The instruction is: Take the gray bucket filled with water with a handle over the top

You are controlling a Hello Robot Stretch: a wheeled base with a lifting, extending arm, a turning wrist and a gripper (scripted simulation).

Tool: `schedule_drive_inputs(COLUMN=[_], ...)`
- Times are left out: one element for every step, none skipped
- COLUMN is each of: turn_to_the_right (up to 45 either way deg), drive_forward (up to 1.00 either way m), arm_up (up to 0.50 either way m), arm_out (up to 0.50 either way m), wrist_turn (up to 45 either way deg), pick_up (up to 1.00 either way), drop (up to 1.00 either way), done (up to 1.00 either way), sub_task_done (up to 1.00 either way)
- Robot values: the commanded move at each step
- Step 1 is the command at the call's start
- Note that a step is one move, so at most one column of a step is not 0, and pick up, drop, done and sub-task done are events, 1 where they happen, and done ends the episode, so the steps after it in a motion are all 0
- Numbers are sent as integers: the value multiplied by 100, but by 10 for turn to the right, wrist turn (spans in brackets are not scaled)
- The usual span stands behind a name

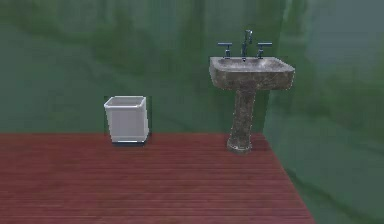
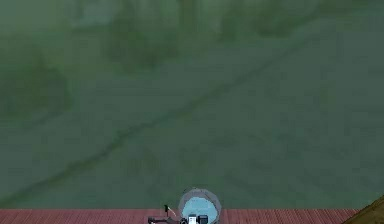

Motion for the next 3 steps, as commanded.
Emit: schedule_drive_inputs(turn_to_the_right=[0,0,0], drive_forward=[0,0,0], arm_up=[0,0,-30], arm_out=[0,0,0], wrist_turn=[450,150,0], pick_up=[0,0,0], drop=[0,0,0], done=[0,0,0], sub_task_done=[0,0,0])
